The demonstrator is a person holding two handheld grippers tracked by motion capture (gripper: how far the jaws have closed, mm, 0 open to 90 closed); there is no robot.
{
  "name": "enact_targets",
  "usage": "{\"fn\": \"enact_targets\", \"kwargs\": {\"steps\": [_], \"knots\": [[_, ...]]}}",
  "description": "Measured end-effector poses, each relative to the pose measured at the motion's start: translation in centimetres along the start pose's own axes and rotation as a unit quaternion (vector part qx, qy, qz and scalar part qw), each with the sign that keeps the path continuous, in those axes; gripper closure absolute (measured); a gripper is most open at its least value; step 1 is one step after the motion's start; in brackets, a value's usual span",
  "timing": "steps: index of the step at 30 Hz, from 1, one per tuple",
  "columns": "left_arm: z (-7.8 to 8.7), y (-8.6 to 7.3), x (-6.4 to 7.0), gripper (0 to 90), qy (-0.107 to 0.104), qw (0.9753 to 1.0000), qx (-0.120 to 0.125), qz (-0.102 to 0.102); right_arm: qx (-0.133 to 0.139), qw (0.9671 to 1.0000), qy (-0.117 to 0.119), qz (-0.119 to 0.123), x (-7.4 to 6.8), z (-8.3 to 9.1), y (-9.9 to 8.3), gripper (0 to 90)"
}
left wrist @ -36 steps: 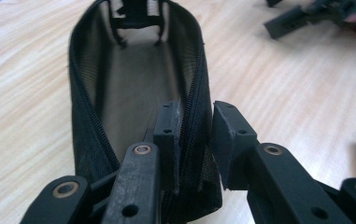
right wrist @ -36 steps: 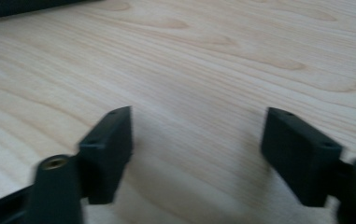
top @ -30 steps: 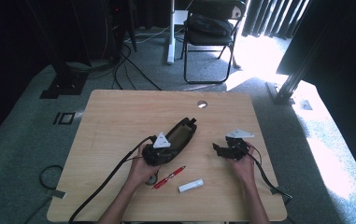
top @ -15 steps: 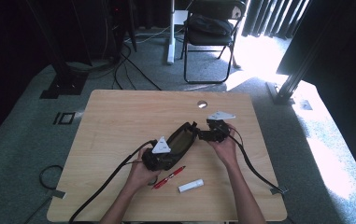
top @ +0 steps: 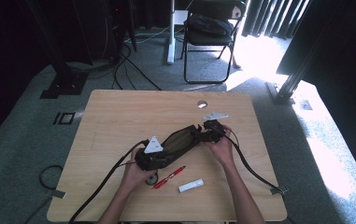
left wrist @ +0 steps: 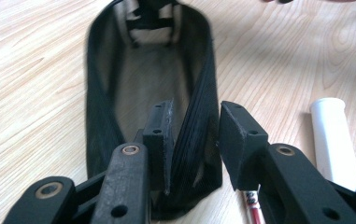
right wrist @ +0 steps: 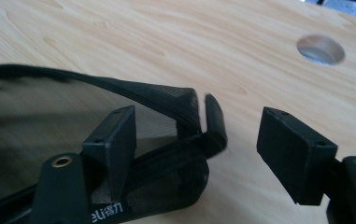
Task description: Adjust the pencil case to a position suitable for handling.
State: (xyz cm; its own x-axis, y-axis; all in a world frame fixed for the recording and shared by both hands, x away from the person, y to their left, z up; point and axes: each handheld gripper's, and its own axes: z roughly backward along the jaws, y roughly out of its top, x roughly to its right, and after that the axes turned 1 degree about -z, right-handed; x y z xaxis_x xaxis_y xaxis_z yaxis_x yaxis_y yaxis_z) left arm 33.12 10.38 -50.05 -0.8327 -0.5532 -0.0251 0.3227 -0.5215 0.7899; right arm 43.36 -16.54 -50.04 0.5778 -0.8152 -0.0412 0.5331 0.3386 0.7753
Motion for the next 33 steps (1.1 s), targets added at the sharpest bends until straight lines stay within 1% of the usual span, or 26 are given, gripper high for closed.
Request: {"fn": "enact_targets", "kwargs": {"steps": [1, 3, 5, 6, 9, 10, 13, 15, 18, 20, 22, 26, 30, 33], "knots": [[0.1, -0.1, 0.0, 64.6, 0.000, 1.0000, 0.000, 0.002, -0.004, 1.0000, -0.003, 0.001, 0.0, 0.2, -0.2, 28.4], [0.1, -0.1, 0.0, 64.0, -0.002, 1.0000, 0.000, 0.001, -0.004, 1.0000, -0.004, 0.000, 0.0, 0.8, -0.5, 28.4], [0.2, -0.2, 0.2, 63.8, -0.004, 1.0000, 0.000, 0.000, -0.007, 1.0000, 0.000, -0.004, 0.0, 1.1, -0.9, 28.5], [0.2, -0.2, 0.2, 63.7, -0.004, 1.0000, 0.000, 0.000, -0.007, 1.0000, 0.000, 0.000, -0.1, 1.3, -1.1, 29.2], [0.4, -0.4, 0.4, 63.5, -0.006, 1.0000, 0.002, 0.000, -0.008, 0.9999, 0.007, -0.005, -0.3, 1.7, -1.6, 30.3], [0.5, -0.5, 0.4, 63.5, -0.005, 1.0000, 0.002, -0.001, -0.008, 0.9999, 0.011, -0.008, -0.4, 1.9, -1.7, 30.5], [0.9, -0.7, 0.4, 62.9, -0.002, 1.0000, 0.000, -0.001, -0.006, 0.9999, 0.013, -0.005, -0.9, 2.2, -2.1, 30.6], [1.2, -0.9, 0.3, 61.0, 0.001, 1.0000, -0.002, 0.002, -0.006, 0.9999, 0.016, 0.002, -1.2, 2.3, -2.2, 30.6], [1.5, -1.1, 0.2, 56.9, 0.006, 1.0000, -0.002, 0.007, -0.004, 0.9998, 0.021, 0.001, -1.4, 2.4, -2.2, 30.4], [1.9, -1.2, 0.2, 52.5, 0.011, 0.9999, 0.003, 0.012, -0.001, 0.9997, 0.023, -0.001, -1.3, 2.5, -2.2, 29.4], [2.3, -1.2, 0.2, 49.6, 0.016, 0.9997, 0.011, 0.014, 0.008, 0.9997, 0.021, -0.003, -1.3, 2.8, -2.1, 28.0], [3.3, -1.4, 0.2, 47.1, 0.022, 0.9992, 0.025, 0.021, 0.041, 0.9988, 0.025, -0.004, -1.5, 4.4, -1.8, 24.7], [4.1, -2.1, 0.2, 46.7, 0.031, 0.9989, 0.026, 0.026, 0.063, 0.9978, 0.020, 0.007, -1.8, 6.2, -1.8, 22.8], [4.4, -2.8, 0.1, 46.3, 0.039, 0.9986, 0.019, 0.031, 0.076, 0.9968, 0.022, 0.007, -1.8, 7.4, -2.6, 22.9]]}}
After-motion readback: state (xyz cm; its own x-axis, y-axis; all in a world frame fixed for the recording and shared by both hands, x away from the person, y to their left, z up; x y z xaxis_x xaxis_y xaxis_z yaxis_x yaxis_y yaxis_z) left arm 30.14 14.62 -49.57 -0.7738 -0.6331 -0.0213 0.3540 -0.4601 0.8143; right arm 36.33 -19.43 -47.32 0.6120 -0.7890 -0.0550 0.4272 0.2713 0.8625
